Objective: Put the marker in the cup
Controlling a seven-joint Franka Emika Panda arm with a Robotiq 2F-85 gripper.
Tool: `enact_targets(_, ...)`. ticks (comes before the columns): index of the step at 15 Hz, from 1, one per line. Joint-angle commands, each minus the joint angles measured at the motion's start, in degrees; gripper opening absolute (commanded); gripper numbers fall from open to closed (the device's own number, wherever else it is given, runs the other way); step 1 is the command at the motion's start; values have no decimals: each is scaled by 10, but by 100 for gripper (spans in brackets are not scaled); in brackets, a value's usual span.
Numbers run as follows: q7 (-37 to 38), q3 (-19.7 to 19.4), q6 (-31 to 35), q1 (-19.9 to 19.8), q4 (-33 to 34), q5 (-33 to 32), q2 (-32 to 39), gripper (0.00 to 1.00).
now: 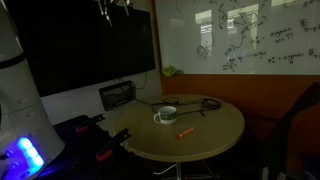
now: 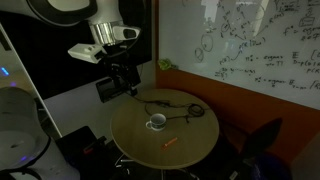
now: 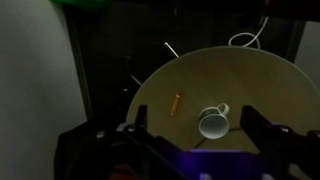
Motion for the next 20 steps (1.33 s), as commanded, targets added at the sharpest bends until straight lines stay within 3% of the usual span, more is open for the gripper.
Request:
enact_targets(1,30,-4,75,9,-14,11,45,100)
enact_targets(4,76,2,179,1,-26,22,121,100)
enact_targets(9,82,-2,327,7,-7,64,308,100)
enact_targets(15,122,12,410,-17,79,19,536,100)
enact_targets(16,92,5,409,-7,43,43,488,100)
enact_targets(20,94,4,410,-7,57,41,510,100)
